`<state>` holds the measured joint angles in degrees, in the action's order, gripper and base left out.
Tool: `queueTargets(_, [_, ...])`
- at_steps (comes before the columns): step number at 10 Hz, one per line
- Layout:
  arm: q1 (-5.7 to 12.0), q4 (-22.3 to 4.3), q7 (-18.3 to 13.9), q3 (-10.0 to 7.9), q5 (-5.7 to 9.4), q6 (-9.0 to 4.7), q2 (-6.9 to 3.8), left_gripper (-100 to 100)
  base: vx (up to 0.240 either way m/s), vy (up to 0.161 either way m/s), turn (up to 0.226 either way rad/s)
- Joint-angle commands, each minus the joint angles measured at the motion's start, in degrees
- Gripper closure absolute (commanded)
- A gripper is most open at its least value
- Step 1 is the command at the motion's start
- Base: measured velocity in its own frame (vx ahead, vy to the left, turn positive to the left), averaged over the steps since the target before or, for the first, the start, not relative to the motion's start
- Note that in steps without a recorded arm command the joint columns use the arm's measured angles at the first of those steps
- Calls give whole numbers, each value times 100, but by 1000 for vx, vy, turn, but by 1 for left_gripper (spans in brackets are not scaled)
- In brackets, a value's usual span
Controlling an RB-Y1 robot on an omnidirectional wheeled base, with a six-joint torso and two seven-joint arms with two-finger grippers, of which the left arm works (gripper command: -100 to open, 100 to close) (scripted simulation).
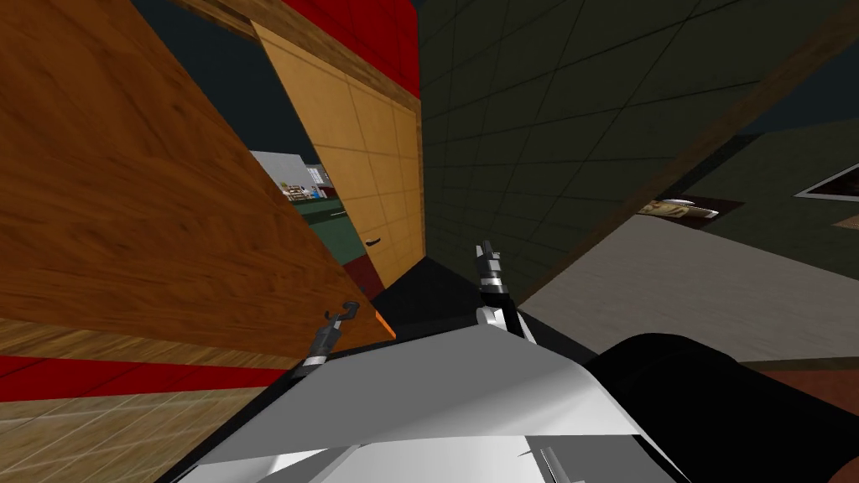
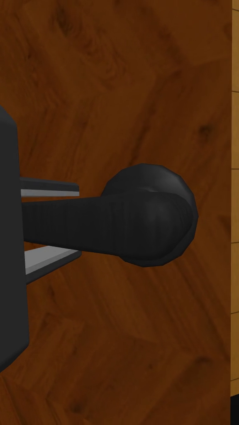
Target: Pull the door open
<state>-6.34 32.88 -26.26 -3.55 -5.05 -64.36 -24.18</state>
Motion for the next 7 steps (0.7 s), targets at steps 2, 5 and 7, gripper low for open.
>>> queueTargets(2, [304,-147,-23,86,-195,86,116,100,-178,65,-46])
queueTargets(5, [589,-300,-53,103,-327,152,142,100,-179,71,-23])
queueTargets(7, [645,-329,-60,106,-354,166,147,100,-156,82,-35])
